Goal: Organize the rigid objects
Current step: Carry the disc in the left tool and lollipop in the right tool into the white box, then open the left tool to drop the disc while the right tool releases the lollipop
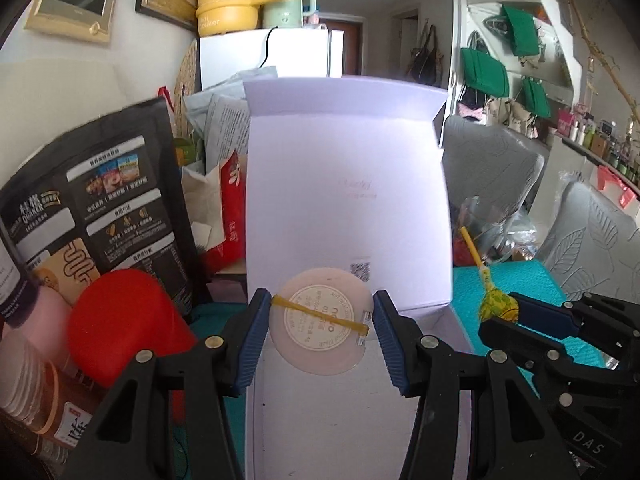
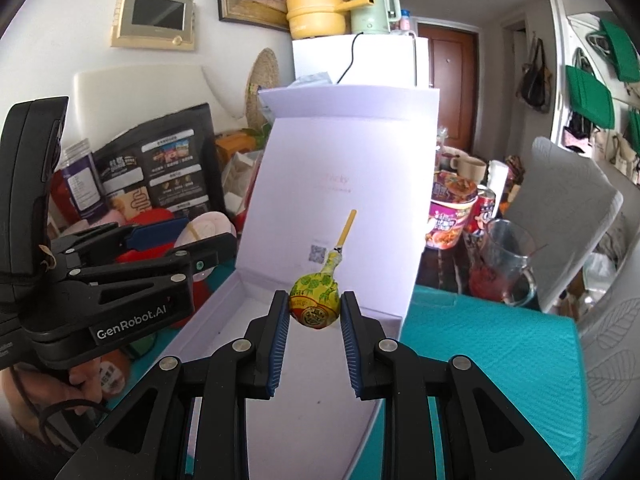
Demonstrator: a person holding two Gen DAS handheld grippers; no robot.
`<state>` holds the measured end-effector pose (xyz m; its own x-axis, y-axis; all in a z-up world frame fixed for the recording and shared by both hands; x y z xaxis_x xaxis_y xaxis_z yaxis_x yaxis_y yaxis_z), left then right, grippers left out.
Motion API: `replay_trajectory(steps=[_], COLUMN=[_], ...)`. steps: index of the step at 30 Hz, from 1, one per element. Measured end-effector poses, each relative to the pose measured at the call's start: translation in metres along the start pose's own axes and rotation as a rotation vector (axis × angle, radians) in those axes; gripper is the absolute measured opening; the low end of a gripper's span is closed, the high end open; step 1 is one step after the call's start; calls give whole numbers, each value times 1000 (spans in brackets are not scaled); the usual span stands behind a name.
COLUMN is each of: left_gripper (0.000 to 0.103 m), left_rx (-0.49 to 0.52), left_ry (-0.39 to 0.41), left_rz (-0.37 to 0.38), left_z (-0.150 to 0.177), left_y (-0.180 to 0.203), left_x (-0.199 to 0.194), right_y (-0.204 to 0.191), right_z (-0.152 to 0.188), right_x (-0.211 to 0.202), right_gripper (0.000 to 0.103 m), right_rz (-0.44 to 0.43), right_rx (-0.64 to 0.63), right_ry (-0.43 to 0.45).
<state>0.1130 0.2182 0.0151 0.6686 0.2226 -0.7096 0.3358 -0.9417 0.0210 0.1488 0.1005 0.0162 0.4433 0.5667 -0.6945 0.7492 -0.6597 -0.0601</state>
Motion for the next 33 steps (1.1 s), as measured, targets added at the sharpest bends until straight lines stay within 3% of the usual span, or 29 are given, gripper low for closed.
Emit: replay_trajectory(steps=[7,23,33], left_gripper=[52,52,52], left_rx=[26,16,-5], left_ry=[-92,-248,-272], left_rz=[-11,13,2], left_z=[6,24,25], left_y=[1,8,5], left_x=[38,89,98], right_y=[6,22,26], right_z=[6,21,23], right_x=[40,80,86], right_gripper=[26,26,26], right_rz=[-22,-59,-65], right_rx=[2,37,55], right_ry=[-69,-181,-201])
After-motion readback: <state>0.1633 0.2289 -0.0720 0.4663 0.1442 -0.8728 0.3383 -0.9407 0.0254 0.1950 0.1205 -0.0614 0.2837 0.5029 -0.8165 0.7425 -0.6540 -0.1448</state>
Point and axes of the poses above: each gripper's, at about its wrist camera, not at the fingertips, and x roughly the way its jaws point, y to its right, z to its underside, the point moved 2 cm from there along x, roughly the way its jaws point, and after that the axes turned 8 degrees about -y, right-handed, at the moved point
